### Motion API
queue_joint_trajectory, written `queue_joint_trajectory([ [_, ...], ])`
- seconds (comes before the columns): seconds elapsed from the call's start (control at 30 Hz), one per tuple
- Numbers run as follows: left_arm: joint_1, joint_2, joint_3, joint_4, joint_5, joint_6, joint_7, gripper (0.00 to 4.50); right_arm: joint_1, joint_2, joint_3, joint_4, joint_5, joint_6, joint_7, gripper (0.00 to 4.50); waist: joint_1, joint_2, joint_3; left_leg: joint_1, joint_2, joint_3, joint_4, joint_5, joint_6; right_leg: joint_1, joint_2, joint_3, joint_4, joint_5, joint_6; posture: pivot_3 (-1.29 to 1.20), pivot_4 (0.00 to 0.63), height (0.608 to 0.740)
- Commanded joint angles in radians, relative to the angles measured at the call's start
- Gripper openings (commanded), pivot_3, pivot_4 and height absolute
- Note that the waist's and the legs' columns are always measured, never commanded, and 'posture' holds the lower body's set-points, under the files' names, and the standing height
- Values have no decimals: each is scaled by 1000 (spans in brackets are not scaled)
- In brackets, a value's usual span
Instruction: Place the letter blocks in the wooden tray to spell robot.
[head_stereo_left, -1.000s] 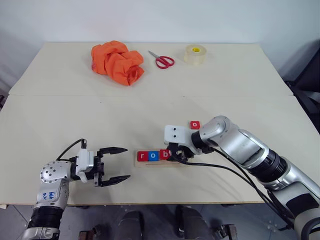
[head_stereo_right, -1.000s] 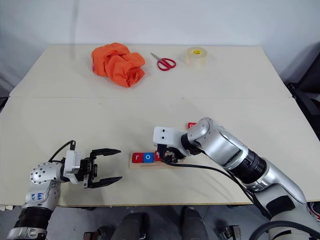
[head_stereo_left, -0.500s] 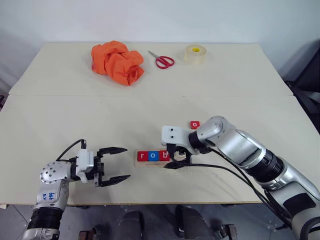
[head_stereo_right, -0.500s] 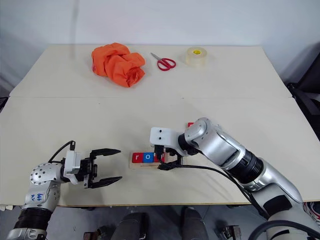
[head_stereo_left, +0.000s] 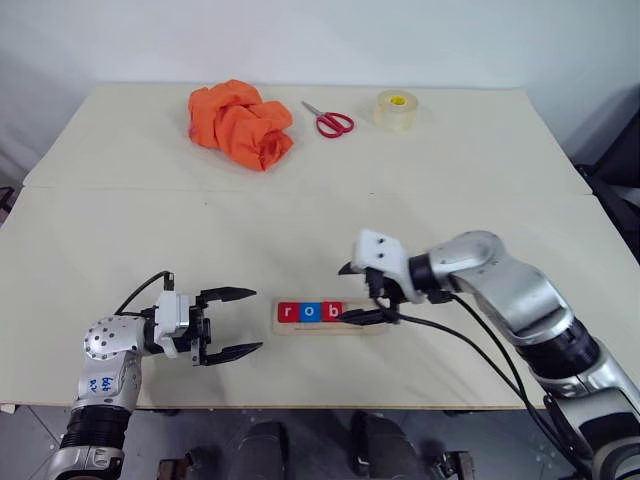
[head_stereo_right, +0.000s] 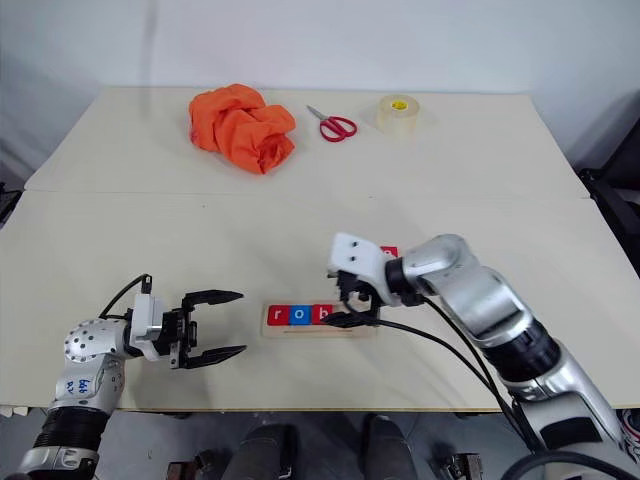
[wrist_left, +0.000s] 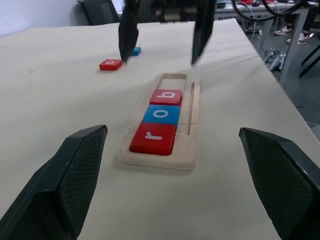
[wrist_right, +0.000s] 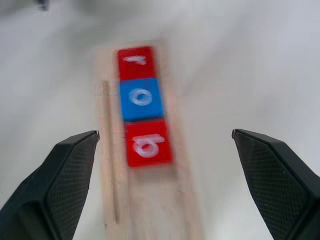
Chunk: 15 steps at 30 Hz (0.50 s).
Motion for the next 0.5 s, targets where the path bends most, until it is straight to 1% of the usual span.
queue_joint_trajectory([
  [0.03,4,-10,6,-20,-1,-4,23,4500,94,-33,-167,-11,43,-95,-23,4456,0,0,0,0,0,0,0,0,0,0,0,0,0,0,0,0,150,740],
  [0.1,7,-21,7,-29,-1,2,44,4500,190,-67,-259,7,48,-164,-24,4456,0,0,0,1,0,0,0,0,0,0,1,0,0,0,0,0,150,740],
  [0.17,11,-28,8,-44,-8,14,56,4500,282,-86,-344,15,71,-196,-22,4456,1,0,0,1,0,0,0,0,0,0,1,0,0,0,0,0,150,740],
  [0.23,9,-33,13,-56,-21,29,67,4500,341,-92,-399,23,89,-220,-26,4456,1,0,0,1,0,0,0,0,0,1,0,1,0,0,0,0,150,740],
  [0.33,3,-20,21,-61,-31,51,56,4500,466,-90,-524,26,142,-240,-21,4456,-1,0,0,3,0,0,0,1,0,1,1,1,-1,0,0,0,150,740],
  [0.5,-8,8,34,-33,-30,59,22,4500,552,-88,-600,20,160,-248,-68,4456,-4,0,0,5,1,1,0,3,-2,1,1,3,1,0,0,0,150,740],
])
